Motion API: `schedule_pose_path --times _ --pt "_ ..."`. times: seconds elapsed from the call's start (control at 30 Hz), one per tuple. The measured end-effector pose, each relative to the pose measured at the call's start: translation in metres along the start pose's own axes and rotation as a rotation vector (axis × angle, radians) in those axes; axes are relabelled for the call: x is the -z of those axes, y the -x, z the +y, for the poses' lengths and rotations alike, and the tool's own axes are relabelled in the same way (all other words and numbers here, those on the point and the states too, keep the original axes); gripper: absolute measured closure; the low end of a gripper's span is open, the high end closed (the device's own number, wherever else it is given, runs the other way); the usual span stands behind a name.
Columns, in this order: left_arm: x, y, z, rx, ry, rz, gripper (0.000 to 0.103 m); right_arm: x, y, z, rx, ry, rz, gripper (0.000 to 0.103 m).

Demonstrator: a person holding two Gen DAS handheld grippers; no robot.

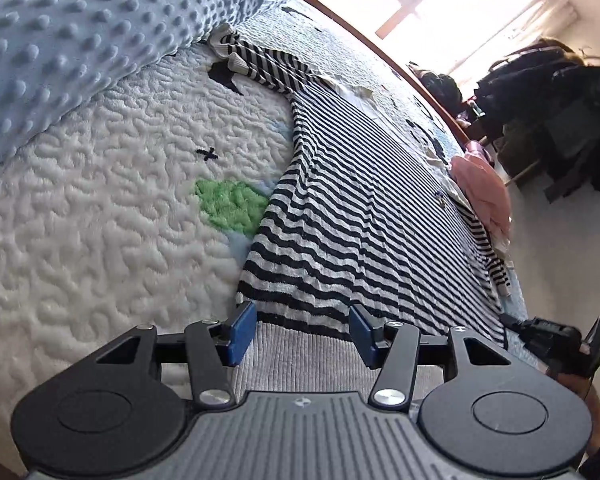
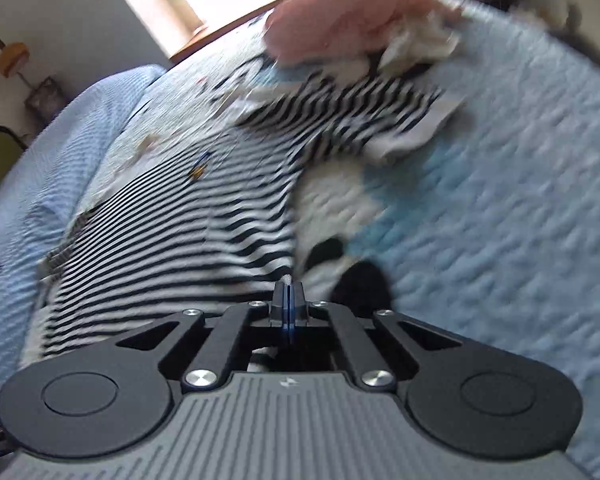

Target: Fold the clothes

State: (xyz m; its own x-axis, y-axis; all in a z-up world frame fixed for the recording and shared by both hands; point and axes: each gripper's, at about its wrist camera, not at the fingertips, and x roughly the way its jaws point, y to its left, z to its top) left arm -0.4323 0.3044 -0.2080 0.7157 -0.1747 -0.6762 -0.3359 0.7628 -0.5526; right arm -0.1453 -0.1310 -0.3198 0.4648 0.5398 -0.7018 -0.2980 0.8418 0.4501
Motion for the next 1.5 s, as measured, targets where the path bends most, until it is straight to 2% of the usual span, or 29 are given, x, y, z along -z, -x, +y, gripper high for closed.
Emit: schedule_pose_path --times 0.07,0.13,0.17,0.27,0.37,0.43,0.53,0.57,0.63,0.67,0.73,0.77,0.8,0.87,0.93,1.0,1.03,1.07,1.1,1.17,1.27,1.33,1.37,1.4,1.5 --pt "0.002 0.001 -0.001 -0.003 -0.017 0.002 0.049 0.000 0.003 -0.004 0.029 -0.006 -0.005 0.103" --pt "0.005 0.000 -0.003 -0.003 -0.028 0.005 0.049 0.012 0.000 0.005 0.087 0.079 -0.010 0.102" --pt "0.005 0.000 -0.002 -0.001 -0.031 0.007 0.049 0.017 0.000 0.009 0.108 0.111 -0.013 0.097" --pt "0.005 0.002 0.000 0.006 -0.019 0.019 0.049 0.028 0.011 0.012 0.053 0.056 -0.017 0.066" --pt "0.007 0.007 0.005 0.025 0.028 0.037 0.048 0.044 0.030 0.006 0.013 -0.002 -0.006 0.068" --pt "0.011 0.007 0.009 0.039 0.043 0.044 0.048 0.059 0.039 -0.002 0.006 -0.022 0.000 0.075" --pt "0.016 0.005 0.005 0.030 0.013 0.033 0.048 0.076 0.047 -0.008 -0.016 -0.044 -0.002 0.088" --pt "0.017 0.004 0.003 0.021 -0.004 0.029 0.048 0.079 0.047 -0.007 -0.014 -0.042 -0.004 0.097" --pt "0.020 0.002 -0.004 -0.004 -0.047 0.015 0.048 0.083 0.047 -0.002 0.003 -0.028 -0.014 0.101" --pt "0.021 0.003 -0.008 -0.022 -0.077 0.011 0.052 0.084 0.047 0.000 0.013 -0.021 -0.020 0.102" --pt "0.023 0.006 -0.015 -0.085 -0.156 0.018 0.071 0.082 0.054 0.005 0.057 -0.002 -0.037 0.102" --pt "0.023 0.008 -0.016 -0.116 -0.191 0.023 0.087 0.082 0.057 0.008 0.082 0.024 -0.042 0.102" --pt "0.024 0.009 -0.014 -0.132 -0.192 0.027 0.094 0.084 0.058 0.010 0.107 0.059 -0.038 0.102" --pt "0.025 0.010 -0.005 -0.126 -0.139 0.023 0.094 0.091 0.056 0.012 0.131 0.085 -0.038 0.102" --pt "0.024 0.012 -0.004 -0.136 -0.116 0.028 0.094 0.094 0.060 0.011 0.123 0.075 -0.041 0.097" --pt "0.023 0.017 -0.007 -0.134 -0.115 0.041 0.090 0.098 0.071 0.008 0.093 0.040 -0.039 0.083" --pt "0.023 0.022 -0.006 -0.108 -0.104 0.044 0.082 0.101 0.079 0.005 0.074 0.019 -0.038 0.071" --pt "0.023 0.026 -0.005 -0.081 -0.093 0.047 0.061 0.107 0.089 0.003 0.052 0.002 -0.036 0.069" --pt "0.024 0.031 -0.005 -0.058 -0.083 0.048 0.046 0.114 0.097 -0.001 0.022 -0.018 -0.026 0.070" --pt "0.029 0.032 -0.003 -0.055 -0.080 0.047 0.044 0.130 0.110 -0.008 -0.032 -0.077 0.009 0.071" --pt "0.038 0.026 -0.003 -0.053 -0.074 0.049 0.049 0.153 0.110 -0.015 -0.069 -0.164 0.067 0.075" --pt "0.041 0.022 -0.006 -0.060 -0.112 0.046 0.067 0.162 0.110 -0.010 -0.058 -0.139 0.038 0.078" --pt "0.042 0.020 -0.009 -0.068 -0.136 0.055 0.090 0.162 0.110 -0.007 -0.046 -0.127 0.035 0.092" --pt "0.042 0.018 -0.008 -0.072 -0.140 0.074 0.096 0.162 0.110 -0.006 -0.037 -0.119 0.041 0.100" --pt "0.041 0.021 -0.006 -0.084 -0.139 0.073 0.096 0.161 0.113 -0.006 -0.004 -0.097 0.052 0.101"
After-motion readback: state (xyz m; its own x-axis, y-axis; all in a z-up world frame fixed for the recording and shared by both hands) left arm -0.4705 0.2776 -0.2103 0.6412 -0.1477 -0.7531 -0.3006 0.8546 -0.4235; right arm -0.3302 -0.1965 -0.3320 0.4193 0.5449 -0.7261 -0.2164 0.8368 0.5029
